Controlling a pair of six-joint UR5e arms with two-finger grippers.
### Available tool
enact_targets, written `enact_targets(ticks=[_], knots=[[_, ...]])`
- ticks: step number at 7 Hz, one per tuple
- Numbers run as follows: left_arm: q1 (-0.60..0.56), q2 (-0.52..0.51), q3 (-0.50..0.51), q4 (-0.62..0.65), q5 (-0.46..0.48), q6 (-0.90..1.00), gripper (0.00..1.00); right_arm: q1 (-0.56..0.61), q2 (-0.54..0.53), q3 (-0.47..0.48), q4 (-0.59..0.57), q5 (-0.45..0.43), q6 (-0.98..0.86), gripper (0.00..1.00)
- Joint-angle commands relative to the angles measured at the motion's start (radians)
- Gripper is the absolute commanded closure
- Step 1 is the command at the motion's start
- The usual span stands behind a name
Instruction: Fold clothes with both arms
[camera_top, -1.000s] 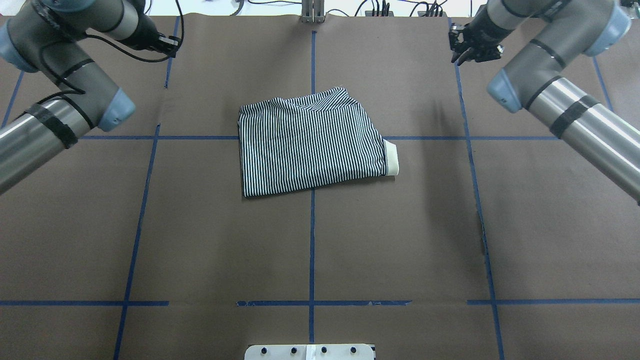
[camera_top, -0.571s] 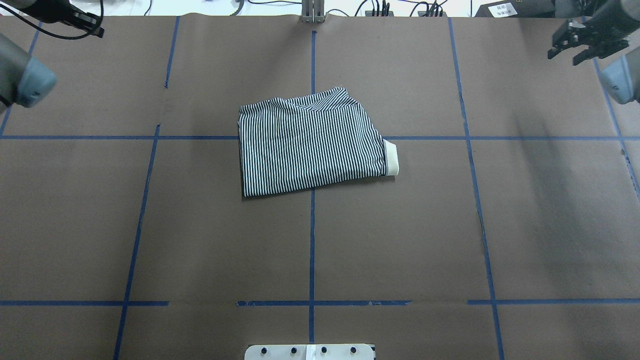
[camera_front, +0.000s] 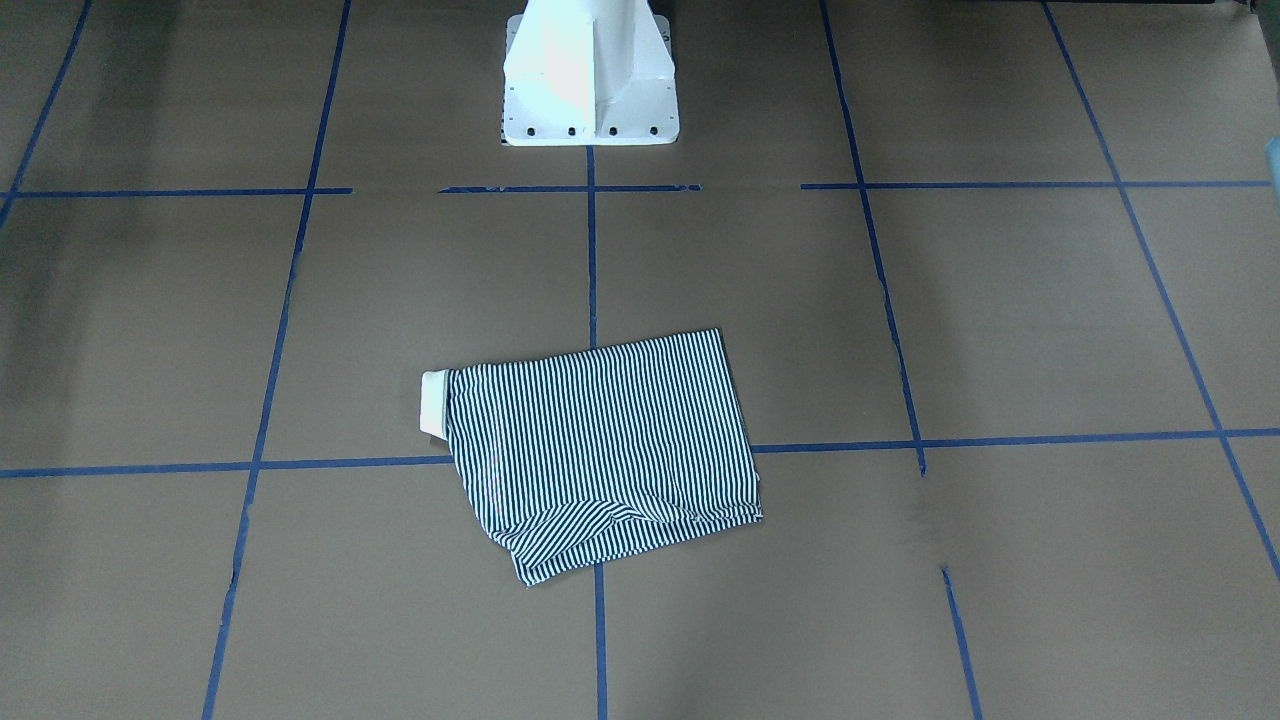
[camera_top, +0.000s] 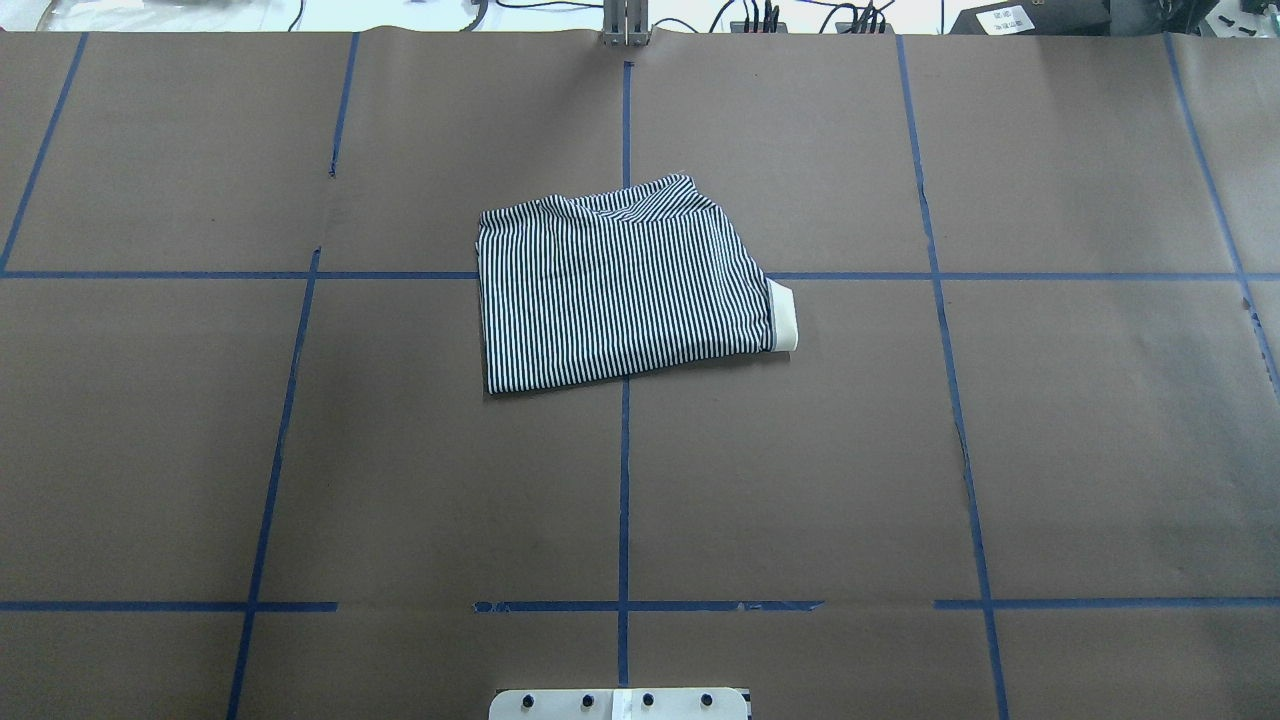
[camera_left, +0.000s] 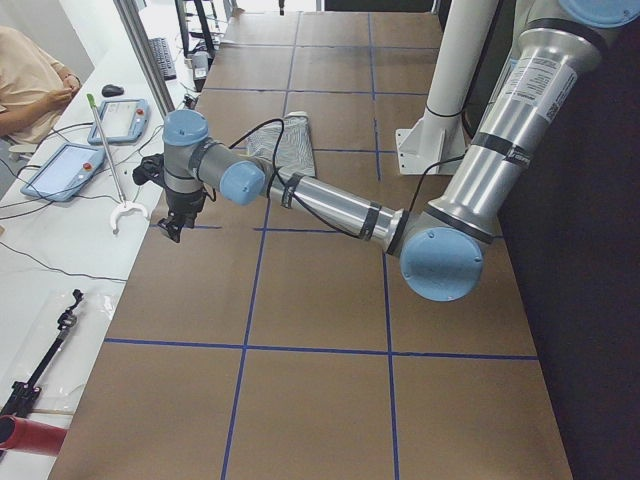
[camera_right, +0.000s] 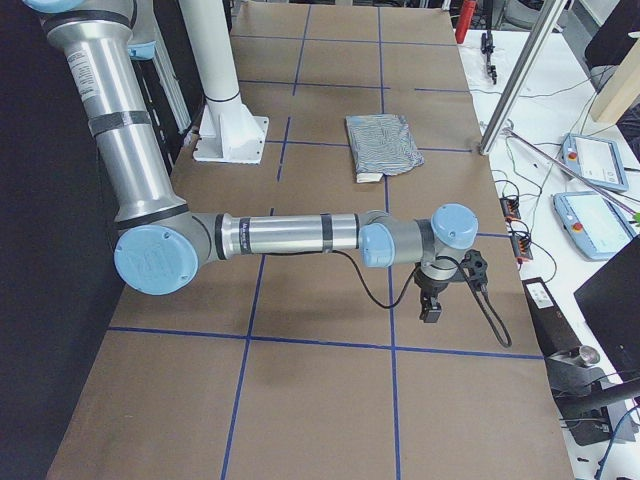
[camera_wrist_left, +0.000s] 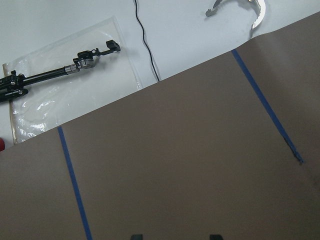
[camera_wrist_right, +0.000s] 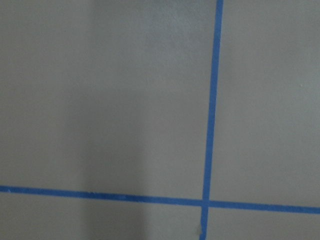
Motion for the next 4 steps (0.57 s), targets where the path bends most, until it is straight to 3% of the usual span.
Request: enact_targets(ticks=[1,2,3,4], knots=[[-0.078,0.150,-0.151,0.133,-0.070,0.130,0.00,0.015,-0.108,0.088,-0.035,-0.006,-0.067,0.00],[-0.080,0.191,-0.200,0.201,-0.072,0.179,0.00,0.044,-0.121,0.106,-0.043,0.003,-0.067,0.00],[-0.071,0.249,-0.258,0.220,-0.063,0.170,0.00,0.044,-0.151,0.170,-0.126,-0.006,-0.067,0.00],[-0.069,0.266,-0.243,0.247,-0.070,0.170,0.00,0.065,-0.228,0.259,-0.162,-0.008,-0.070,0.00]])
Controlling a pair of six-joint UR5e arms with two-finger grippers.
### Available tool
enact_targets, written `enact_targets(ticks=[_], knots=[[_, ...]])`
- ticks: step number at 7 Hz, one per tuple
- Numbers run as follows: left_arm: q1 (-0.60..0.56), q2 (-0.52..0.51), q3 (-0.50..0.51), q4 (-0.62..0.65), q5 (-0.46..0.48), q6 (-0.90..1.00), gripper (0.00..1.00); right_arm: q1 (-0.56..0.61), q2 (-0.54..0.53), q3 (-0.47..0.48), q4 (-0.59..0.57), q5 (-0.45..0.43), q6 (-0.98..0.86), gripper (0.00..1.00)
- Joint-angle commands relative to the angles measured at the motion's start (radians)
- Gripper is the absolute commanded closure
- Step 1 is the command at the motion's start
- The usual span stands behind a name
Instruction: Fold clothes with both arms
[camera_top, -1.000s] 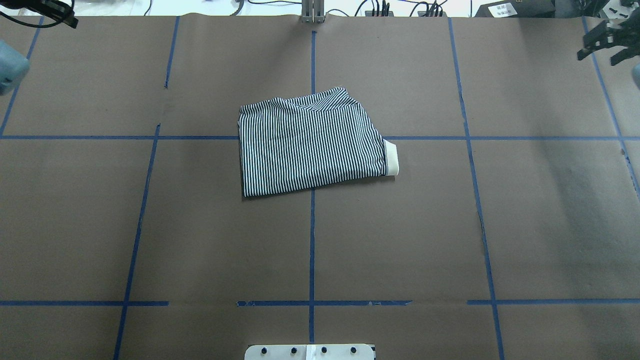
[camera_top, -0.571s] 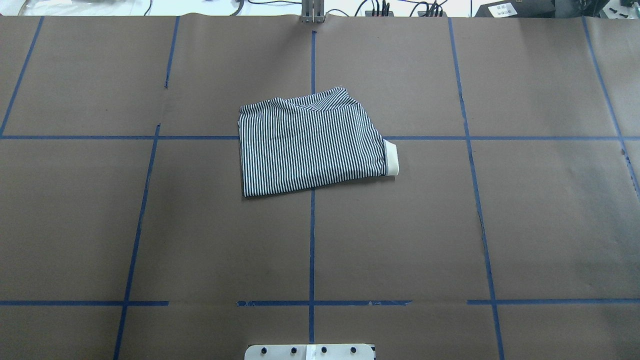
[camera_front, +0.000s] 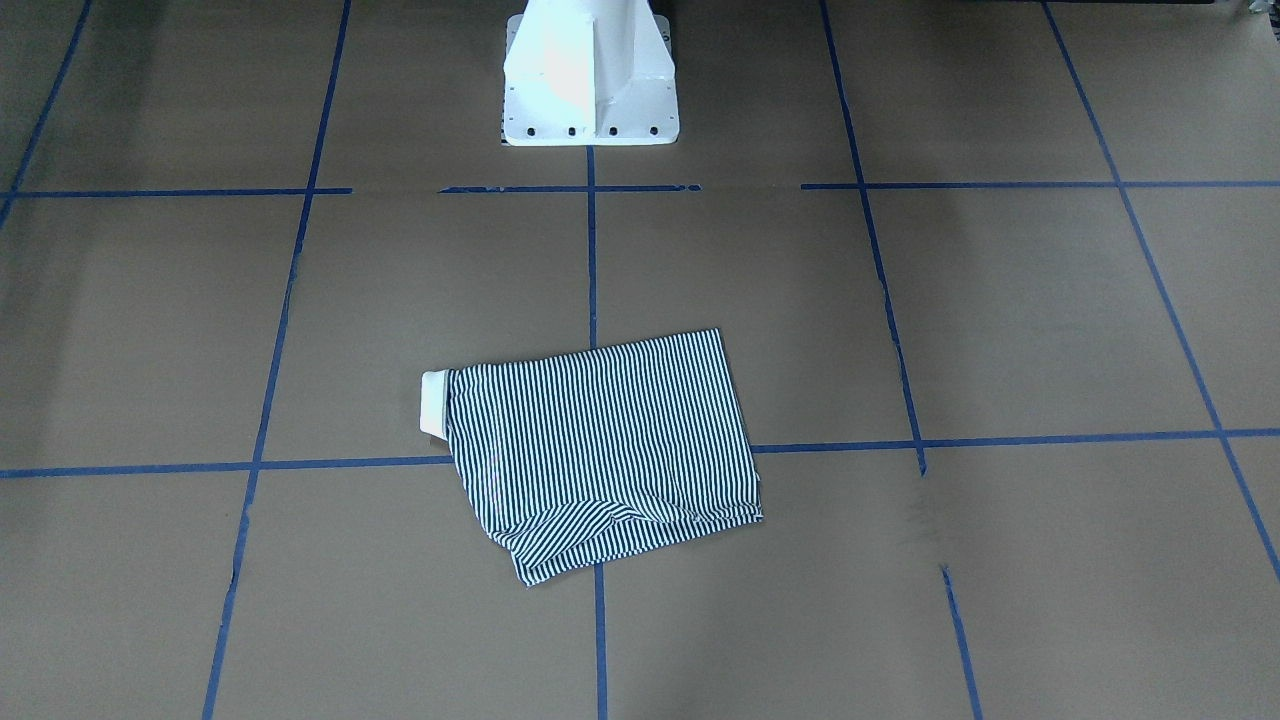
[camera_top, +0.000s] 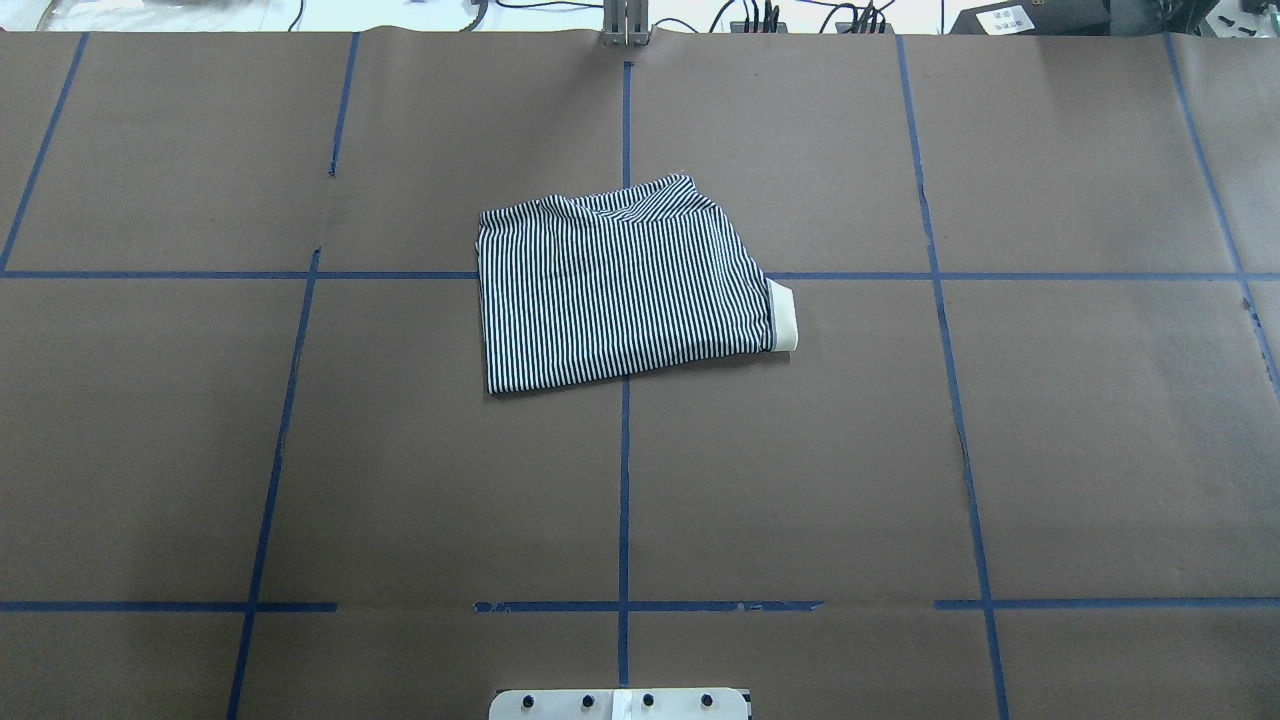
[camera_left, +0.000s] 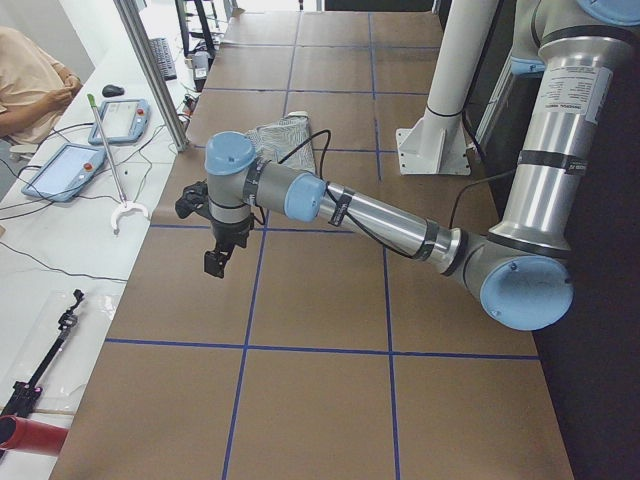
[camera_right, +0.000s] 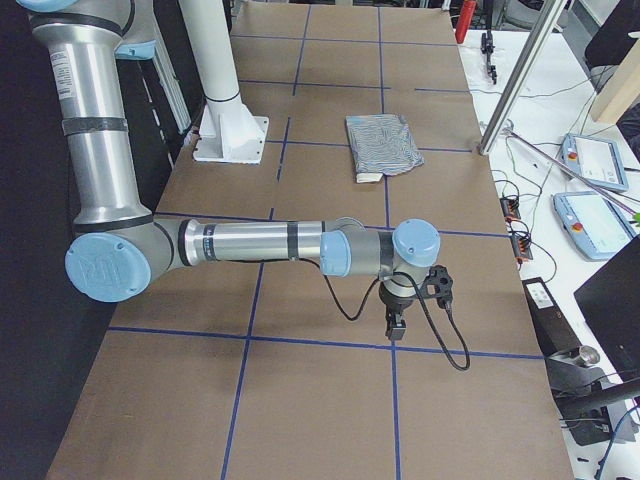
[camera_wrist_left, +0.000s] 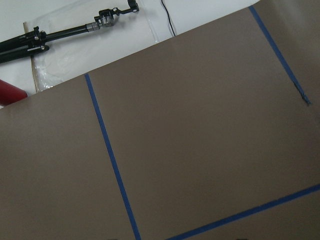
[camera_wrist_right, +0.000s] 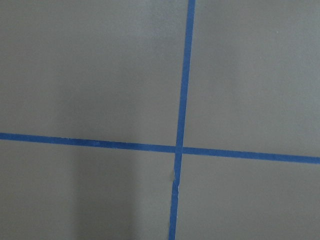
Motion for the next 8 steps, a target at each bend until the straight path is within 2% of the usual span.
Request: enact_targets(ticks=[1,2,3,4,7,8], knots=[[0.000,0.058,0.039,0.027,-0.009,0.011,0.00,0.025,-0.131,0.164,-0.059,-0.005,-0.003,0.00],[0.000,0.120,0.007,-0.020,-0.005,0.014,0.00,0.031,-0.182,0.211,-0.060,-0.005,-0.001,0.00],[-0.001,0.128,-0.010,-0.028,-0.012,0.011,0.00,0.030,-0.235,0.238,-0.060,-0.003,0.008,0.00],[-0.001,0.132,0.012,-0.034,-0.081,0.009,0.00,0.030,-0.240,0.237,-0.060,-0.005,0.009,0.00],[-0.004,0.145,0.023,-0.031,-0.093,0.005,0.00,0.024,-0.237,0.234,-0.051,-0.017,-0.001,0.00],[-0.004,0.150,0.057,-0.034,-0.092,0.006,0.00,0.013,-0.228,0.233,-0.051,-0.017,0.000,0.00]])
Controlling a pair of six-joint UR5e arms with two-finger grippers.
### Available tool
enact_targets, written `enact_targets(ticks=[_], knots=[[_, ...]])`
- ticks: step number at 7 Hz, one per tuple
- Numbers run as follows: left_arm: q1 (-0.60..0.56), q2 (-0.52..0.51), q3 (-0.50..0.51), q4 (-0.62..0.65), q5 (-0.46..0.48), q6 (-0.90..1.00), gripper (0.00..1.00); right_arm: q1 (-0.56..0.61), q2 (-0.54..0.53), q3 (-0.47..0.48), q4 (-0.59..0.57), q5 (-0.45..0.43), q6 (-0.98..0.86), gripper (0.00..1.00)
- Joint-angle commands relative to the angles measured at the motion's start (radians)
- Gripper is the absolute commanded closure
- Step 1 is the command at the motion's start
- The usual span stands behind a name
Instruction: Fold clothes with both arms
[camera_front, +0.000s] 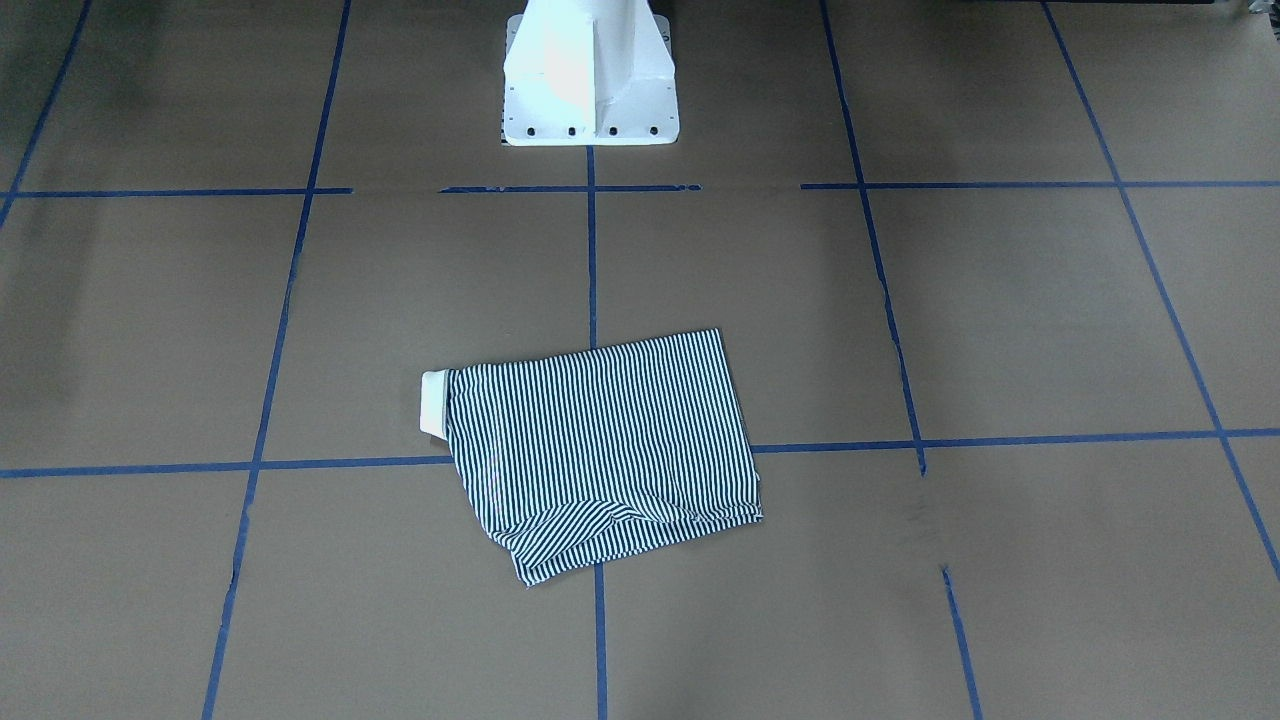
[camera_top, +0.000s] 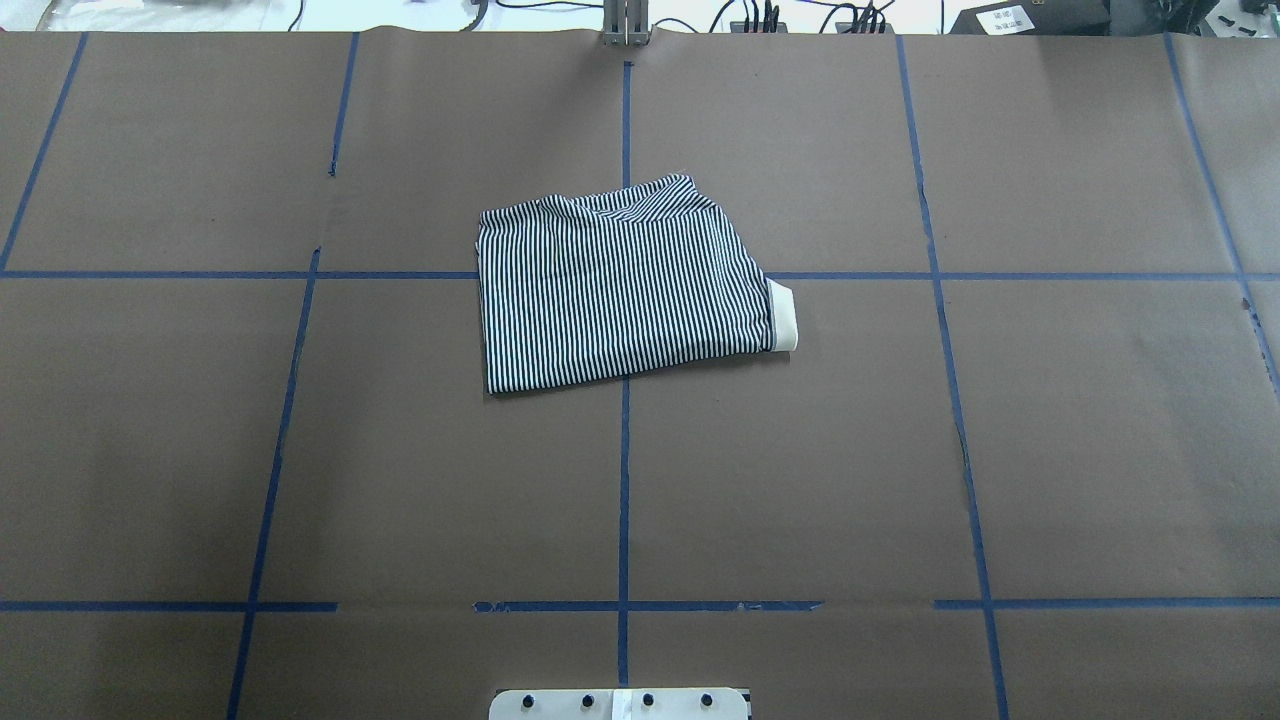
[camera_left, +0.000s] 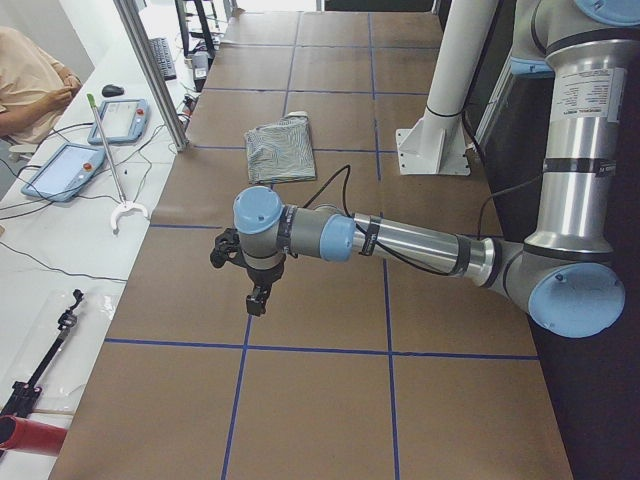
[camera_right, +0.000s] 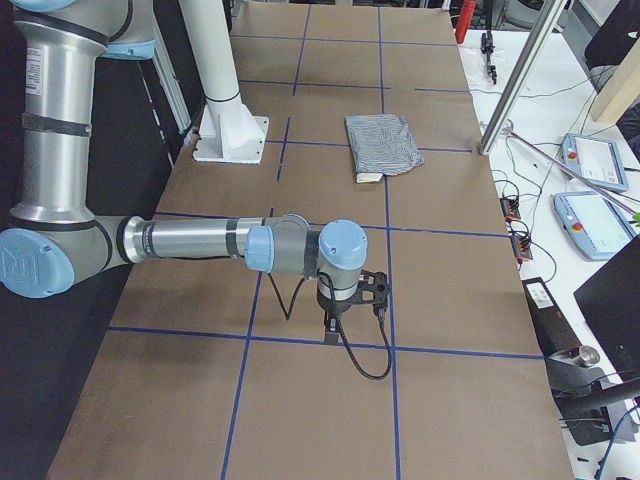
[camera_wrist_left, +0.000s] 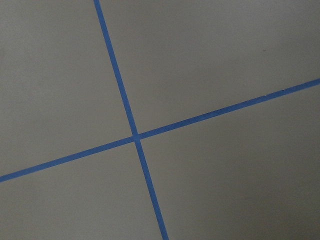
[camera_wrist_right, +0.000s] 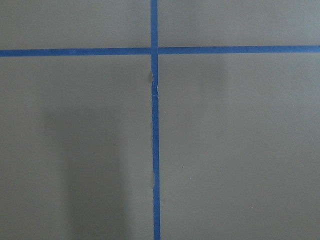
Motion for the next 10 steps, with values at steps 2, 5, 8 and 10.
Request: enact_targets(ticks=[2,5,8,10], knots=[[-0.031,0.041,0.062,-0.001,0.005,0.002,0.00,-0.010,0.008,-0.005,0.003,-0.001,-0.001,0.00],[-0.040,0.026,0.070,-0.001,0.001,0.013,0.00,-0.010,0.011,-0.013,0.001,0.019,0.013,0.00],[-0.040,0.022,0.059,-0.002,0.007,0.010,0.00,-0.010,0.013,-0.010,0.004,0.021,0.006,0.00],[-0.039,0.024,0.058,-0.004,0.004,0.004,0.00,-0.010,0.010,-0.016,0.047,0.019,0.008,0.00]])
